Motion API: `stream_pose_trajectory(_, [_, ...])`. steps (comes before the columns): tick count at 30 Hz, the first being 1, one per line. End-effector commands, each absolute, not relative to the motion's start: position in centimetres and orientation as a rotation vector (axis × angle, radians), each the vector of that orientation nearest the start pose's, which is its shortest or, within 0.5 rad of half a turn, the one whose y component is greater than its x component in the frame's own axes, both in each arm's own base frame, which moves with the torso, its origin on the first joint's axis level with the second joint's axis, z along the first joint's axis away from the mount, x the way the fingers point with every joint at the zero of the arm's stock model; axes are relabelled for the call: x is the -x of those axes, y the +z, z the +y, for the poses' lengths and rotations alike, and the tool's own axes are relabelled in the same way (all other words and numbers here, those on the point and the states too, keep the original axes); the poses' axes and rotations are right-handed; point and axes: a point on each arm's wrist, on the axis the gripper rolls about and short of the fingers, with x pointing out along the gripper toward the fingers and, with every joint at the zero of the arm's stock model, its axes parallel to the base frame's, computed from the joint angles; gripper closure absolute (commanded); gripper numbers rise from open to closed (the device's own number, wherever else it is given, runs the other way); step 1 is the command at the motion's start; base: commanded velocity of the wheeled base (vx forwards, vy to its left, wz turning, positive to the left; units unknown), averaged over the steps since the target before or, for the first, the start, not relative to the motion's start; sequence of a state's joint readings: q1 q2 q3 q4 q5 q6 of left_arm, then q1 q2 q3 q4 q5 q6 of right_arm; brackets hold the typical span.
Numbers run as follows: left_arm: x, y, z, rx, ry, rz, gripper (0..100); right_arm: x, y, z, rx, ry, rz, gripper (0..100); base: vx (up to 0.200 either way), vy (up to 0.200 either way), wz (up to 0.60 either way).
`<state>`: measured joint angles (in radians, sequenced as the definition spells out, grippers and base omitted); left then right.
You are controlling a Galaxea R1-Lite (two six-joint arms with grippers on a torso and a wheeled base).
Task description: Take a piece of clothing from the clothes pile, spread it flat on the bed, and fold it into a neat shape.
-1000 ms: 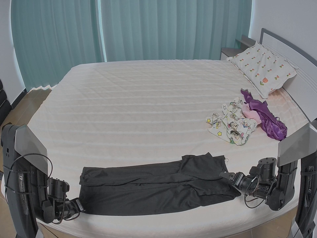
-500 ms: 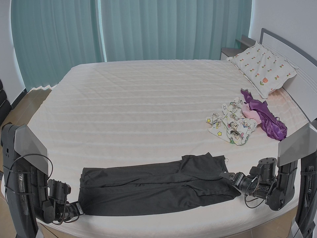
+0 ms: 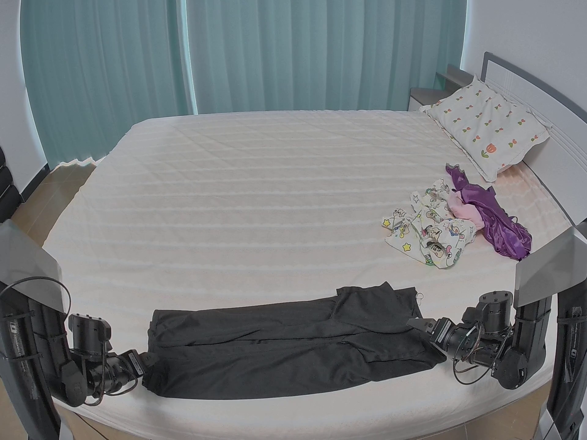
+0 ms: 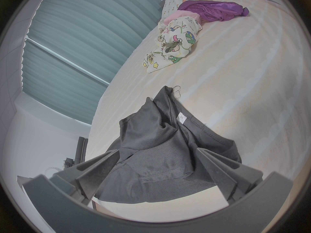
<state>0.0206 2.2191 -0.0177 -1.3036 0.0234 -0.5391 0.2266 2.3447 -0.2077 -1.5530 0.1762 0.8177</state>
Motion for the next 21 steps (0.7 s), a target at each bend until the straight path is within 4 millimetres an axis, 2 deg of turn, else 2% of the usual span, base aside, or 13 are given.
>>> stream_pose_trajectory(1, [-21.9, 0.6, 1.7, 0.619, 0.246, 0.665, 0, -25.8, -2.9, 6.4, -0.770, 0.134, 0.703, 0, 0.000, 0.000, 0.00])
stream_pose_trajectory(4, [-23.8, 0.4, 1.9, 0.662, 0.246, 0.635, 0, -25.8, -2.8, 6.4, -0.771, 0.135, 0.701, 0, 0.000, 0.000, 0.00])
stream_pose_trajectory(8, [-26.2, -1.2, 1.7, 0.661, 0.248, 0.674, 0, -25.8, -2.9, 6.4, -0.771, 0.135, 0.701, 0, 0.000, 0.000, 0.00])
stream_pose_trajectory(13, [-26.4, -3.6, 1.1, 0.647, 0.256, 0.757, 0, -25.9, -3.0, 6.3, -0.771, 0.133, 0.702, 0, 0.000, 0.000, 0.00])
stream_pose_trajectory(19, [-26.9, -4.3, 0.5, 0.635, 0.243, 0.775, 0, -26.0, -3.1, 6.3, -0.772, 0.132, 0.703, 0, 0.000, 0.000, 0.00])
stream_pose_trajectory(20, [-26.9, -4.4, 0.5, 0.634, 0.244, 0.773, 100, -26.0, -3.1, 6.4, -0.771, 0.133, 0.704, 0, 0.000, 0.000, 0.00])
stream_pose_trajectory(21, [-27.1, -4.5, 0.4, 0.633, 0.243, 0.771, 100, -25.9, -3.1, 6.4, -0.769, 0.132, 0.707, 0, 0.000, 0.000, 0.00])
